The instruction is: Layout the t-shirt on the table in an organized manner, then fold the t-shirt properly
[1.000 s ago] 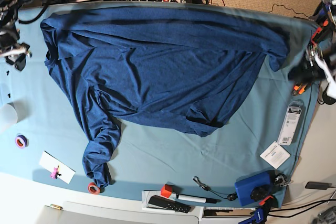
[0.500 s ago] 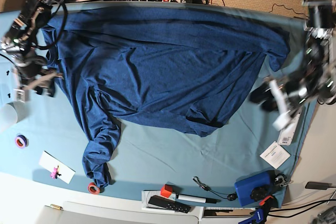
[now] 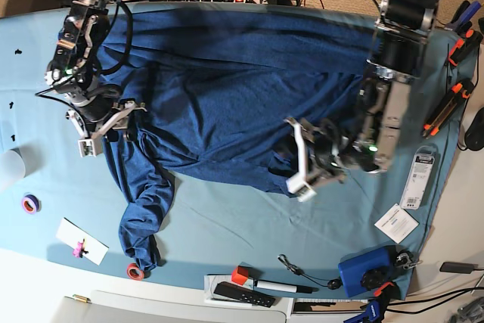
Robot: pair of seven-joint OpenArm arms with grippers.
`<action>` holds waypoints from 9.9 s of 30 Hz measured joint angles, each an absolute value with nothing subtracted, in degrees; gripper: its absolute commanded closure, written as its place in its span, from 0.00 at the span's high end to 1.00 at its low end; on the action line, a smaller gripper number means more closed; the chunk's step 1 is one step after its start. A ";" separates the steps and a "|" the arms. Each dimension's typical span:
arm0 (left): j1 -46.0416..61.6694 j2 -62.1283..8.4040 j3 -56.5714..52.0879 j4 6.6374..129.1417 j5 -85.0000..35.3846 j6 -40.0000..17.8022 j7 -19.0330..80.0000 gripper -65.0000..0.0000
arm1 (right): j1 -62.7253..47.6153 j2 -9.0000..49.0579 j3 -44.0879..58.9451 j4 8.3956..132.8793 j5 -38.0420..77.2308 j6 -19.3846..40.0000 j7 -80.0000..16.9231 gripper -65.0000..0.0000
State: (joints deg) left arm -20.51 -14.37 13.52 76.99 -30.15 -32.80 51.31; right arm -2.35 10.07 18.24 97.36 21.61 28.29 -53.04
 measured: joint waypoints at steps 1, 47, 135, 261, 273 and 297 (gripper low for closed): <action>-20.49 -14.20 14.41 76.34 -29.45 -32.77 50.46 0.49 | -2.35 9.61 18.22 97.36 21.65 28.32 -53.01 0.41; -23.09 -18.63 18.81 74.06 -19.90 -26.57 46.00 0.42 | -1.39 7.79 18.37 84.97 24.03 28.99 -47.48 0.41; -36.99 -15.38 -0.89 38.02 -39.44 -30.09 47.46 0.53 | -1.28 7.79 18.37 84.79 23.92 28.99 -47.46 0.41; -21.41 -30.50 -0.84 45.01 -85.21 -40.64 79.02 0.00 | -14.61 20.10 36.67 94.61 48.27 40.14 -71.57 0.00; -21.43 -30.52 -0.84 45.01 -85.34 -40.77 79.02 0.46 | -14.79 20.12 36.75 94.61 40.47 39.97 -65.65 0.39; -37.82 -41.50 -0.54 45.41 -83.79 -39.94 80.42 0.46 | -0.01 20.14 36.77 81.32 32.14 36.18 -55.05 0.39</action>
State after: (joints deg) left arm -37.82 -41.50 -0.54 45.41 -83.79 -39.94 80.42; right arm -0.01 20.14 36.77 81.32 32.14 36.18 -55.05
